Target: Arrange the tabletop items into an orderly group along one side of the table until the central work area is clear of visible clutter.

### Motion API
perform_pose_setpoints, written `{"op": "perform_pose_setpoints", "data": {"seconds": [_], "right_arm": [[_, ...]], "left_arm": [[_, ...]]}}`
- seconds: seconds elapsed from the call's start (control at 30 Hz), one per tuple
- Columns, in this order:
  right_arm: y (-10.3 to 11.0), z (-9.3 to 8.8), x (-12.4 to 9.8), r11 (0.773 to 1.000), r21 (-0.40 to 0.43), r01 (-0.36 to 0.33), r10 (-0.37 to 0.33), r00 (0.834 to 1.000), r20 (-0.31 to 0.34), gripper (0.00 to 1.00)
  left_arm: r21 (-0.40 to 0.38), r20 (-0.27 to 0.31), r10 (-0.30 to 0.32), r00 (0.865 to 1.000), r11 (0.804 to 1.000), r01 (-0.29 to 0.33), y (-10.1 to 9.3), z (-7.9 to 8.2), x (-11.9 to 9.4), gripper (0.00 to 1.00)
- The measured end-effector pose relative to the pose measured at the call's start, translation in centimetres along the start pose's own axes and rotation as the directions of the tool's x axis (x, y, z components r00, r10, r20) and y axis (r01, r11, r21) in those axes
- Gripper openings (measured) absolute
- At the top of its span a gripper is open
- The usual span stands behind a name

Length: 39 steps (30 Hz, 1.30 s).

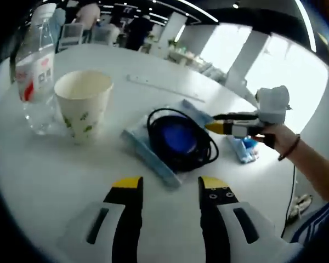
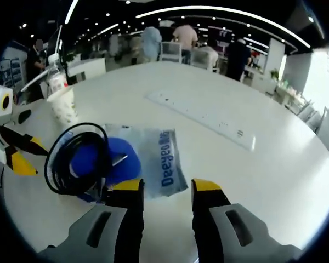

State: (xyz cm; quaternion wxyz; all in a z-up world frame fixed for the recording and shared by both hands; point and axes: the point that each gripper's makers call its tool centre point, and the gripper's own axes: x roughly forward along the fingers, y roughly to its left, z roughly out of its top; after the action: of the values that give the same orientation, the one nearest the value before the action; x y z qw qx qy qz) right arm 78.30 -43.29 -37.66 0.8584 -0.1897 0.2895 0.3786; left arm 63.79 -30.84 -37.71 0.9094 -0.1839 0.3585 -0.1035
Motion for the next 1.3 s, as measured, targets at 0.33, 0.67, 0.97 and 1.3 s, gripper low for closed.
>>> {"op": "perform_pose_setpoints", "data": {"seconds": [0.33, 0.67, 0.97, 1.3], "right_arm": [[-0.9, -0.2, -0.1, 0.998, -0.04, 0.052, -0.053, 0.998, -0.028, 0.11], [-0.6, -0.1, -0.3, 0.996, -0.086, 0.034, -0.037, 0.999, -0.031, 0.03], [0.2, 1.0, -1.8, 0.991, -0.133, 0.022, -0.021, 1.0, 0.009, 0.01], [0.8, 2.7, -4.3, 0.986, -0.152, 0.07, -0.058, 0.995, 0.086, 0.01]], "left_arm": [[-0.029, -0.053, 0.033, 0.998, 0.999, -0.034, -0.1, -0.6, 1.6, 0.23], [-0.012, -0.037, 0.021, 0.999, 1.0, -0.022, -0.1, -0.9, 1.9, 0.07], [0.207, -0.013, 0.052, 0.999, 0.977, -0.048, -0.1, 0.3, 1.5, 0.0], [0.276, 0.033, 0.061, 0.998, 0.959, -0.067, 0.5, 2.3, 0.7, 0.0]]}}
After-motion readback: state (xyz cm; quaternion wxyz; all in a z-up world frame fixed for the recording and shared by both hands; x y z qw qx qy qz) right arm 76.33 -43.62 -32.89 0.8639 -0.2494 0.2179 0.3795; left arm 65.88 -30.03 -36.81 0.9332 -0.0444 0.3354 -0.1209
